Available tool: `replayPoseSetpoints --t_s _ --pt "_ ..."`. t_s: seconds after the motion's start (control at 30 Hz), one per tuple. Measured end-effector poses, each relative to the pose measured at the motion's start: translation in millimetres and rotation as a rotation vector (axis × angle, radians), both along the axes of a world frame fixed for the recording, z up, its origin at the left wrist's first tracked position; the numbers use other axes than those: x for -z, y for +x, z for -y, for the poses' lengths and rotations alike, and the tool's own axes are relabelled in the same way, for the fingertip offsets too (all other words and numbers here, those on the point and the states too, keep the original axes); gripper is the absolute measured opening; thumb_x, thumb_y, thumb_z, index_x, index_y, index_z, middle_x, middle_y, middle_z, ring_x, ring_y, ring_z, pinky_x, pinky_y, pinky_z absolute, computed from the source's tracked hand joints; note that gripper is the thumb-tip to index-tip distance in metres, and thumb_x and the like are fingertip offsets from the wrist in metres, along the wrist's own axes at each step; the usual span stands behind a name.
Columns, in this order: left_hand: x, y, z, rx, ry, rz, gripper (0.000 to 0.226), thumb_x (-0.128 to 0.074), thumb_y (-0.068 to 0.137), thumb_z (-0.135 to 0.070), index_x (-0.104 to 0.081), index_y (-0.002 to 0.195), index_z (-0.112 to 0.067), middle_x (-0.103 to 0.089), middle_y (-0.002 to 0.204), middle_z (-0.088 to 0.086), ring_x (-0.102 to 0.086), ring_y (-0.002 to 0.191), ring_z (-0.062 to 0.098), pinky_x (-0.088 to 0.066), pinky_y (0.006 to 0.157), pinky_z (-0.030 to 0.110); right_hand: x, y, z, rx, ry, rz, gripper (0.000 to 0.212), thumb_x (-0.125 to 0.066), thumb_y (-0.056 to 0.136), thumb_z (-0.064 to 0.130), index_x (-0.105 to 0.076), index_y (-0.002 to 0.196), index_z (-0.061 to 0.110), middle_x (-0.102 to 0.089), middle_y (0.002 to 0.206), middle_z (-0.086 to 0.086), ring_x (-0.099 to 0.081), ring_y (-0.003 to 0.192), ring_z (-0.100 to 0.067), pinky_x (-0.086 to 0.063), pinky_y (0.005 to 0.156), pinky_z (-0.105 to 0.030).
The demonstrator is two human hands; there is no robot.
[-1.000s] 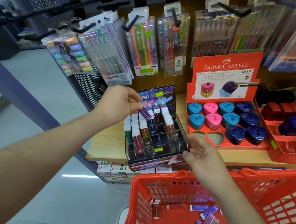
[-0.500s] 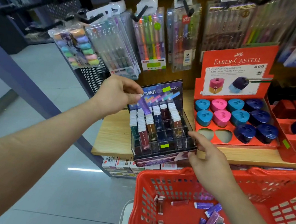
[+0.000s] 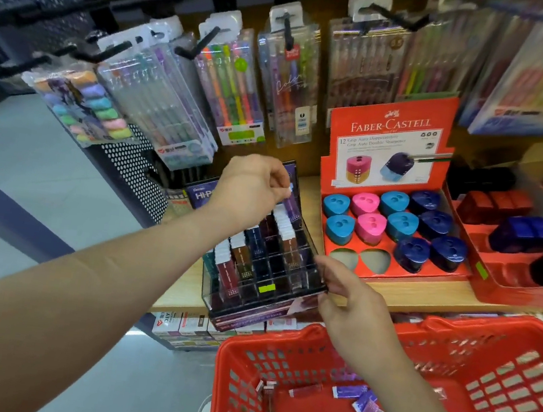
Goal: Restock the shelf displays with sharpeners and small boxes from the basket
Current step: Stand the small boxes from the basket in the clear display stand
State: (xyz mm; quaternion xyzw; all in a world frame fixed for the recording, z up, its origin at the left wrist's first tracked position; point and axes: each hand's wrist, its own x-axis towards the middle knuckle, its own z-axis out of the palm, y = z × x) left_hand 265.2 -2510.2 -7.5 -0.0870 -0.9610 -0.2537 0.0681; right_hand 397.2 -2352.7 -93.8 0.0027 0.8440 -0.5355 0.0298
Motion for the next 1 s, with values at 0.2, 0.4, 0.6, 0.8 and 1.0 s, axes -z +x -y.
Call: replayPoseSetpoints --t_s 0.2,0.4,0.6,0.8,1.0 --pt "14 -8 -16 0.014 -0.193 0.018 0.004 -0.07 0.086 -0.027 -0.072 0.087 -0.023 -0.069 0.086 -0.005 -0.064 0.084 0.015 -0.054 0.077 0.029 5 -8 -5 0.022 -0.06 0.011 0.051 -0.052 0.093 0.004 -0.056 0.128 0.041 -0.069 0.098 -0.006 -0.062 0.094 -0.032 -0.052 0.081 -0.043" --pt "17 -8 -21 0.013 -0.26 0.073 0.009 -0.068 0.087 -0.026 -0.075 0.091 -0.021 -0.072 0.09 -0.004 -0.064 0.09 0.015 -0.054 0.082 0.032 7 -11 -7 0.01 -0.089 0.012 0.048 -0.053 0.093 0.004 -0.059 0.127 0.037 -0.067 0.092 0.011 -0.064 0.094 -0.026 -0.052 0.083 -0.037" --pt "4 -6 -19 0.013 -0.238 0.046 0.019 -0.059 0.093 -0.018 -0.074 0.103 -0.02 -0.071 0.108 -0.002 -0.063 0.103 0.016 -0.05 0.091 0.027 4 -10 -11 -0.015 -0.068 0.032 0.049 -0.054 0.093 0.007 -0.057 0.129 0.04 -0.065 0.095 0.01 -0.064 0.089 -0.014 -0.049 0.072 -0.02" --pt "-31 20 -11 0.083 -0.176 -0.023 0.018 -0.058 0.09 -0.016 -0.075 0.094 -0.022 -0.07 0.099 -0.006 -0.061 0.094 0.011 -0.045 0.083 0.021 -2 0 -37 0.027 -0.117 0.062 0.04 -0.056 0.091 0.004 -0.063 0.114 0.037 -0.068 0.101 0.014 -0.058 0.061 -0.005 -0.044 0.051 -0.017" --pt "-23 100 -47 0.445 -0.194 0.233 0.018 -0.064 0.082 -0.013 -0.076 0.087 -0.026 -0.066 0.072 -0.017 -0.06 0.07 -0.002 -0.045 0.066 0.012 -1 22 -87 -0.004 -0.072 0.239 0.025 -0.054 0.091 -0.004 -0.065 0.089 0.018 -0.069 0.073 -0.007 -0.059 0.06 -0.017 -0.046 0.055 -0.021"
